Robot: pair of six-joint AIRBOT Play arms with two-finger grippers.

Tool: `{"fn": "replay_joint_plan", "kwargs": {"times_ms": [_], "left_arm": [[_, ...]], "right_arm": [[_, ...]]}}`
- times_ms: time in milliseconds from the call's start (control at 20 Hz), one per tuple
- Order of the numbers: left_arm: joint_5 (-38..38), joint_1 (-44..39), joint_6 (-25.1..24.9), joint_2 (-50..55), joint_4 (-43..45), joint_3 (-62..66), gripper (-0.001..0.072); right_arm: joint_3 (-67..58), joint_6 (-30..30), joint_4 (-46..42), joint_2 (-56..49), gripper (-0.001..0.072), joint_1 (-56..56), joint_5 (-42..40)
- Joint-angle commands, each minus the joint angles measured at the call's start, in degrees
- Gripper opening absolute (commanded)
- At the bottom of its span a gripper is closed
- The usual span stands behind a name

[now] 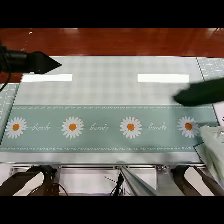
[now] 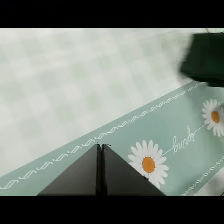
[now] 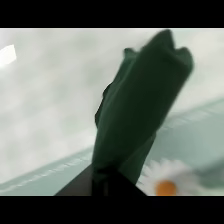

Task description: Fold the shirts.

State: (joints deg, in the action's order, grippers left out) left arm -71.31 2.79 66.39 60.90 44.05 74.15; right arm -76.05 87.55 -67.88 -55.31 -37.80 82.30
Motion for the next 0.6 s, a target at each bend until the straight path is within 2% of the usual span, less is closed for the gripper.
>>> {"fn": "replay_joint_plan", "kwargs": {"times_ms": [0,250,450,550], "left_arm": [[0.4,-0.3,-3.3,1.7,0.6,-0.4,0.0025],[0.8,-0.3,-6.8,5.1,0.6,-0.4,0.0025],[4.4,-0.3,-7.8,9.1,0.6,-0.4,0.0025],[6.6,-0.3,-10.4,11.2,0.6,-0.4,0.0025]], "right_arm": [[-2.3,2.3,-10.3,3.6,0.0020,-10.9,13.4],[-2.3,2.5,-23.2,4.7,0.0020,-21.4,22.5],[-2.3,3.8,-37.9,7.5,0.0020,-26.1,24.0],[-2.3,4.4,-40.7,8.5,0.0020,-27.6,24.0]]}}
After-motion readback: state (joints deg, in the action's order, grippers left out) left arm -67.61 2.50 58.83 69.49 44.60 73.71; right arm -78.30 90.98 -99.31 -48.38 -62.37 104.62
